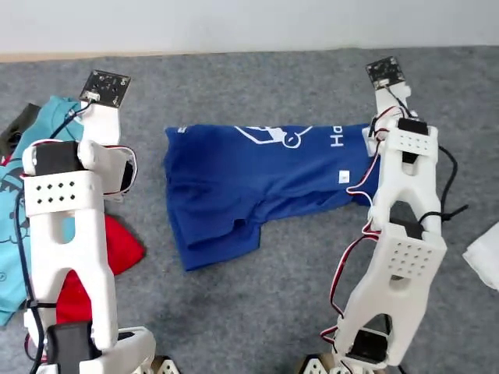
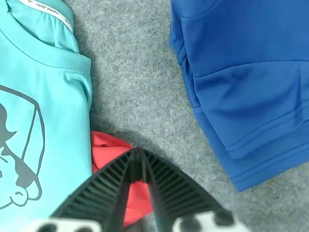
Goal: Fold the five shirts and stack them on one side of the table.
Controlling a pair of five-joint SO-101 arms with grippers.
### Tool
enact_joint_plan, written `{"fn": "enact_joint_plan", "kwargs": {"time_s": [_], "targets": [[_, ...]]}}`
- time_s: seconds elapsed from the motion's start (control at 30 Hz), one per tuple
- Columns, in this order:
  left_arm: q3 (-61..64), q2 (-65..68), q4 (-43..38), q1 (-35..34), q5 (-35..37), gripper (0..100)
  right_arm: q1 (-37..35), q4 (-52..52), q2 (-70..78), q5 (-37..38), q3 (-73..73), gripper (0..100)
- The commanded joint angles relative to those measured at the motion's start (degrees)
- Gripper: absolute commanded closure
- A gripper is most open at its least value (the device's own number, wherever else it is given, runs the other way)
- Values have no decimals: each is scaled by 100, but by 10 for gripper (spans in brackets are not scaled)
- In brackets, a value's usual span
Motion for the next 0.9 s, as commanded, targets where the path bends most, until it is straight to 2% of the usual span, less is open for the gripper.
{"fn": "enact_joint_plan", "kwargs": {"time_s": [0.0,0.27,0.47,0.57,0.73,0.87], "targets": [[-40,-246,149,141,44,997,-171,514,-620,62,-308,791],[-31,-202,378,1310,44,995,-418,1771,-1701,62,-308,792],[585,-149,-273,1952,53,994,-409,2484,-2176,88,-308,793],[1042,220,-519,2110,53,957,-365,2967,-2387,88,-308,793],[1086,1116,-501,2180,35,881,-242,3811,-2738,97,-308,793],[1086,1591,-457,2303,-492,870,13,4207,-2967,97,-308,793]]}}
